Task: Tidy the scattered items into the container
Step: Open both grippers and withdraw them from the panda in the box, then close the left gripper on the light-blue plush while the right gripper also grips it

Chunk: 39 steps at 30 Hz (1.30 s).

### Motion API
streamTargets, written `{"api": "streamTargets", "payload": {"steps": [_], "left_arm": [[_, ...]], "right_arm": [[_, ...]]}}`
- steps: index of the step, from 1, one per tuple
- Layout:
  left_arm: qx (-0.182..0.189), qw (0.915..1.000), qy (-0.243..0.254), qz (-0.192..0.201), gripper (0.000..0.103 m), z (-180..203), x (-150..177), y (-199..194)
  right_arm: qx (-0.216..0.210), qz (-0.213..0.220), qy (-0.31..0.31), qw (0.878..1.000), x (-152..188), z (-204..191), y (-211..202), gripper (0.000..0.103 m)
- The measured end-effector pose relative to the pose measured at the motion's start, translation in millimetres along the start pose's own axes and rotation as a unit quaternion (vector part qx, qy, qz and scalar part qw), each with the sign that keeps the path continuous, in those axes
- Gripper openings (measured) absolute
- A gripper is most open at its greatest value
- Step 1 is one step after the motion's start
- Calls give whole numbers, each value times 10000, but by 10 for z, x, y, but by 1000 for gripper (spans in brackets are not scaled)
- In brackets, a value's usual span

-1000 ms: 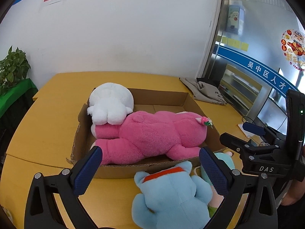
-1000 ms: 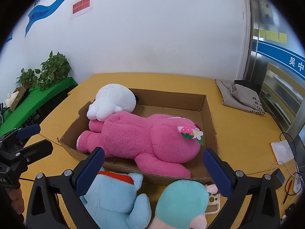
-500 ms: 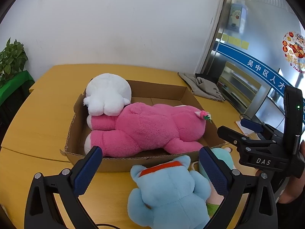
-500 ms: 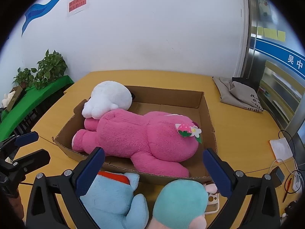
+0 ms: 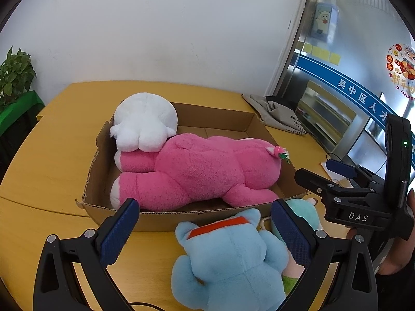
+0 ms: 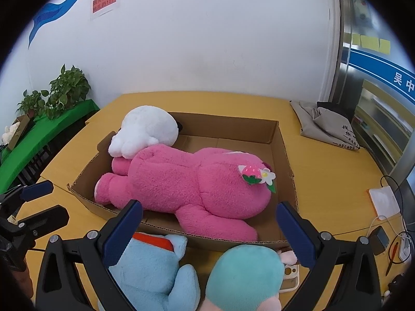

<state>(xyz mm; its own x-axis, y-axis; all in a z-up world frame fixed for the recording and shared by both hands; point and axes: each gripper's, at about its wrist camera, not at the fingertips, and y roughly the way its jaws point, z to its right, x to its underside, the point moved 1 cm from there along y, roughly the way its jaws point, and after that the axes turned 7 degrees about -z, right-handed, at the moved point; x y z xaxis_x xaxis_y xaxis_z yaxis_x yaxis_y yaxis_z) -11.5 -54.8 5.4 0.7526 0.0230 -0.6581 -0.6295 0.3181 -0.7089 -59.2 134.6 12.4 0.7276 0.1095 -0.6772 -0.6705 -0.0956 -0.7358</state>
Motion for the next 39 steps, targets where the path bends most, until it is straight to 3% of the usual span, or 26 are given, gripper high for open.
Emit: {"api": "streamTargets", "payload": {"steps": [17,22,26,32,35,38,39], "left_arm": [[62,9992,-179,-357,103,-120,189,107],[85,9966,-477,-671,103,-317,413,182],[96,9927,-724,-960,103,-472,608,281],[147,9878,-776,-1342,101,-507,771,501],[320,9838,-715,-1614,89,-469,850,664],[505,9779,-750,-1886,65,-454,941,795],[578,9772,-772,-1891,45,-461,944,793]], "right_arm": [[-84,-88,29,9999,118,108,29,103],[-306,-432,-237,9983,463,161,30,103],[-238,-871,-456,9949,737,170,160,103],[-174,-1164,-606,9912,874,114,307,101],[-68,-1153,-753,9905,871,19,329,101],[-49,-1145,-847,9898,870,-42,330,101],[-57,-1144,-871,9896,870,-55,323,101]]}}
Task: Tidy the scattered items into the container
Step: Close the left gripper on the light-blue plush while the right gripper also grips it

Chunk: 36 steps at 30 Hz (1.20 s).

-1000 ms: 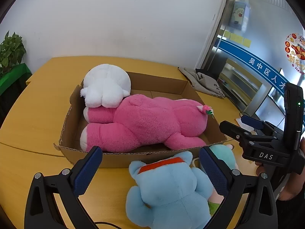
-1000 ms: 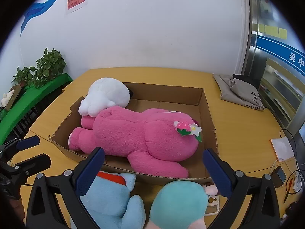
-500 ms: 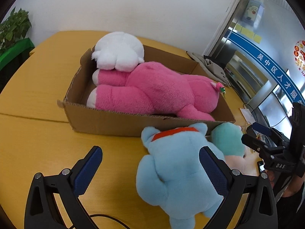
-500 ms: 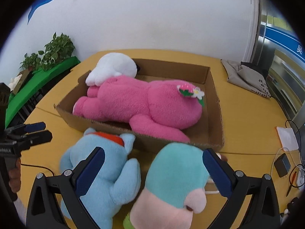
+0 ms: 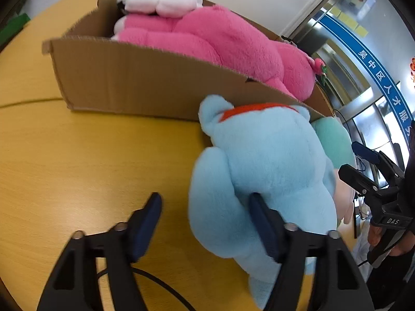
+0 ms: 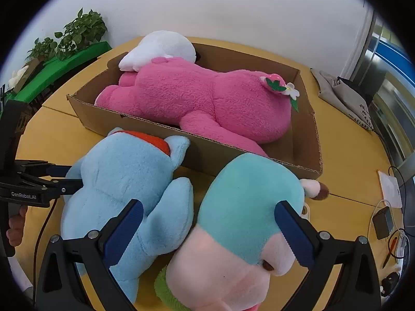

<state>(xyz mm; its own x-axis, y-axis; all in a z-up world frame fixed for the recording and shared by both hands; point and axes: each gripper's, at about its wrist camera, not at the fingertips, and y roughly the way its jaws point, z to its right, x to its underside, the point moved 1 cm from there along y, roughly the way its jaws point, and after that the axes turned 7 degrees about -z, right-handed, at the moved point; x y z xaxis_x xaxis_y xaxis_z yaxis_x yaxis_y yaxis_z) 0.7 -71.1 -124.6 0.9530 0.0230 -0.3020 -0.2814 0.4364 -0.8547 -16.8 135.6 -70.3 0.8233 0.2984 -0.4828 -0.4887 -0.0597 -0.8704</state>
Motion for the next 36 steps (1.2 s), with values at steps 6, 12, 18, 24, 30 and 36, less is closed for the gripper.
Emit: {"api": "streamTargets", "payload": {"steps": [6,12,18,24,30,36], "left_arm": [[-26,9999,-73,-113,30,-84,25,-64],[-244,9996,-26,137,29,-190,25,-267],[-341,9994,-28,82,28,-284,68,-245],[-269,9996,-61,108,28,-326,88,-223],[-113,9997,83,195,27,-263,81,-217],[-154,9996,135,193,25,-259,69,-197]], "right_arm": [[-158,37,-98,9998,-49,-84,-59,101],[-320,-26,-168,9993,-90,-219,-15,101],[-541,-179,-303,9979,-65,-462,74,96],[-935,-534,67,9942,30,-461,313,95],[-1093,-486,245,9925,2,-431,362,42],[-1093,-466,194,9927,19,-510,366,28]]}}
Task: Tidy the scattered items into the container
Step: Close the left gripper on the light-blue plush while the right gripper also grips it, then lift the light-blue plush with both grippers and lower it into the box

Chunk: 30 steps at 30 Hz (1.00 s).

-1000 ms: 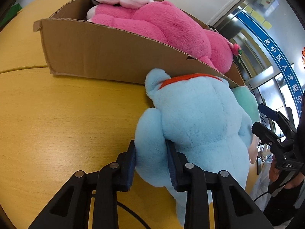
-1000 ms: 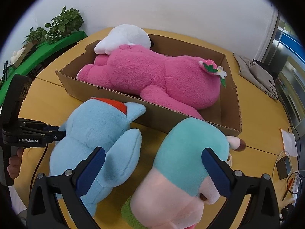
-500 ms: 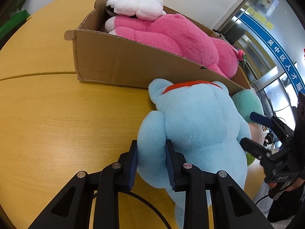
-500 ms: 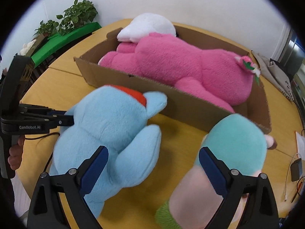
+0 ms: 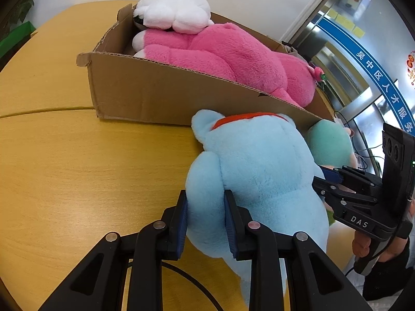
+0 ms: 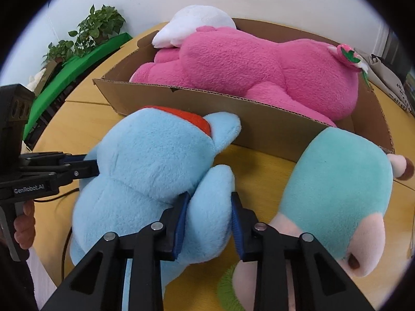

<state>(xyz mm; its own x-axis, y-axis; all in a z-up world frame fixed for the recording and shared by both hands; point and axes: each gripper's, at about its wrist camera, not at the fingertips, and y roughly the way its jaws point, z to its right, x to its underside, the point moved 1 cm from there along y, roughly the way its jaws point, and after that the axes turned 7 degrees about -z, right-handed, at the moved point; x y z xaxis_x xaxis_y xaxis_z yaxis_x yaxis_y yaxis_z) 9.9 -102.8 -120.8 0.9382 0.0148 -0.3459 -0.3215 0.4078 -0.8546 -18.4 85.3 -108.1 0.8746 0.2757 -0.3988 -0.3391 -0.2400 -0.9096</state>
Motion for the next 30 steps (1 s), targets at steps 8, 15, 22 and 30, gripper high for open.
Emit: {"api": "streamTargets", "payload": {"steps": [8,15,22,30], "left_arm": [[12,9968,421,676,22,293,-125,-435],[106,9843,1024,1435,21,676,-648,-936],[-32,9718,1430,1875,21,1109,-1619,-1144],[-337,9748,1188,1860,21,1274,-2843,-681]], "right_arm": [[82,478,6,9988,-79,32,-251,22],[118,1427,171,9895,-432,225,-849,22],[525,2276,245,9720,-1319,444,-1298,22],[700,2126,516,9733,-2465,994,-1087,22]]}}
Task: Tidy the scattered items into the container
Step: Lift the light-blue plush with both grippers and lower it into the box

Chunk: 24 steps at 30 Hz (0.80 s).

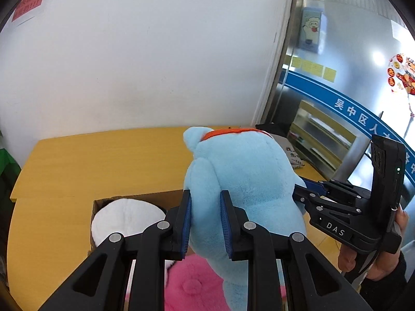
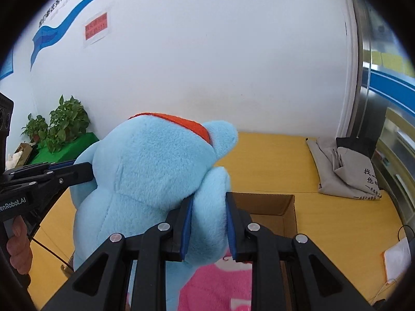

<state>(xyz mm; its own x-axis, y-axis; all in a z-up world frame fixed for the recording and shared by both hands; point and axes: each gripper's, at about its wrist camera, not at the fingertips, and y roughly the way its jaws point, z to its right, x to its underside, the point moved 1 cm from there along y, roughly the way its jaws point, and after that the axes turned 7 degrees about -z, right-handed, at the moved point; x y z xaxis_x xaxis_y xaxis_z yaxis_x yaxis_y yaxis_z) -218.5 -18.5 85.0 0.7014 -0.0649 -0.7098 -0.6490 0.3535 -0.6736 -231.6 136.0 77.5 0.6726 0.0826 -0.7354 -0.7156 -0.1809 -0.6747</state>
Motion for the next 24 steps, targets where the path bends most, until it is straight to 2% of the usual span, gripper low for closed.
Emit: {"api": "streamTargets", "payload": {"steps": [4,8,10,12,15,18,20,21,23,24], "left_arm": [[-163,9971,-271,-685,21,-367,-46,866],[-480,9861,-421,-1531,21,-666,280,1689],[-624,9875,-191,-1432,22,-610,386,1771],[-781,9865,-107,-1436,22,-556,376,1756],[-826,9848,-187,-1514,23,-520,343,1742],[-900,9861,-139,-1391,26,-526,344,1605],[-817,9886,-265,-1233,27,-520,326,1414],[-738,9900,-339,-1153,28,-505,316,1304],[-535,9930,-438,-960,34,-471,311,1064],[-473,9941,-435,-877,47,-452,321,954]], "right_arm": [[8,-813,182,9965,-30,143,858,22],[113,-1966,242,9801,284,219,1791,23],[114,-2278,260,9733,445,242,2003,25],[9,-2345,326,9716,454,292,2024,26],[50,-2413,187,9703,434,293,2022,28],[68,-2196,258,9752,429,325,1901,33],[-31,-1936,281,9807,416,323,1714,52],[13,-1762,228,9841,392,313,1598,56],[85,-1431,133,9896,356,276,1336,74],[56,-1305,137,9913,346,251,1214,77]]}}
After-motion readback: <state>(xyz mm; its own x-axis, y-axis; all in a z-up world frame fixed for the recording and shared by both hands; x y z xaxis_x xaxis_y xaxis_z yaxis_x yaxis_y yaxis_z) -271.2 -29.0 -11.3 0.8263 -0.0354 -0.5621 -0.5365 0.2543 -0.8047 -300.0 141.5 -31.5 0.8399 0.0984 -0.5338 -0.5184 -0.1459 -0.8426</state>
